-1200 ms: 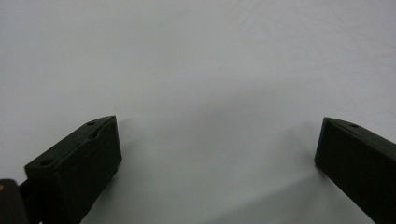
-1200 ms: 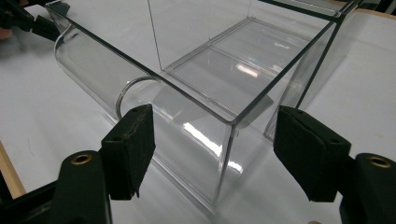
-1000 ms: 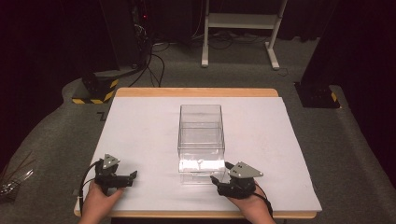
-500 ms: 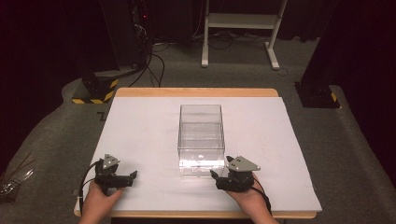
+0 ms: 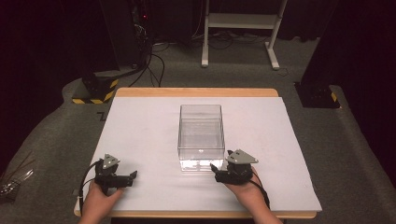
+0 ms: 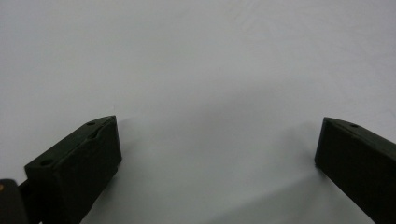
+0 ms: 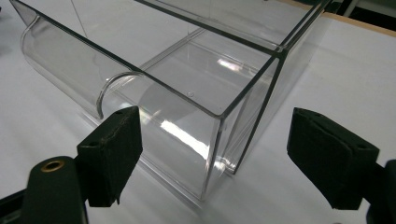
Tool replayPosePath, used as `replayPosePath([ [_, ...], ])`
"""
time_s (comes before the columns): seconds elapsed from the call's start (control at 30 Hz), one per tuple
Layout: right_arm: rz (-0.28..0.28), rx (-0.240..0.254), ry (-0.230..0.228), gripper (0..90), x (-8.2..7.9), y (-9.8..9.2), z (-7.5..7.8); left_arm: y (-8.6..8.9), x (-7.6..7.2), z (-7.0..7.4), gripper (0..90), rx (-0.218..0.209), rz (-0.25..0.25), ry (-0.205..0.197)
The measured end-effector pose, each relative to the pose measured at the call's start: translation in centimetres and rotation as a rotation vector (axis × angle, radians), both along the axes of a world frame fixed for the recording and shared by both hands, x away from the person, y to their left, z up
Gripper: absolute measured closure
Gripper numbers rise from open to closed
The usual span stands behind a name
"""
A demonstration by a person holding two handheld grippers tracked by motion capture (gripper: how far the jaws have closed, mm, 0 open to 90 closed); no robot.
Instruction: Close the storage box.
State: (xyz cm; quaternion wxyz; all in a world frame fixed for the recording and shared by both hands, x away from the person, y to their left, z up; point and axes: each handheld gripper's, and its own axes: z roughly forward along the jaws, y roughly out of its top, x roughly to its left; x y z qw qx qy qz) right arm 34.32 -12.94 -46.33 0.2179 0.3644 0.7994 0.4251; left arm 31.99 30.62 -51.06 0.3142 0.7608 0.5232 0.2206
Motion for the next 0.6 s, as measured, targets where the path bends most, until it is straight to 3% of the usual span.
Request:
replayPosePath([
  [0.6, -0.064, 0.03, -0.002, 19.8, 2.3, 0.1, -0.3, 0.0, 0.0, 0.0, 0.5, 0.0, -0.001, 0.0],
])
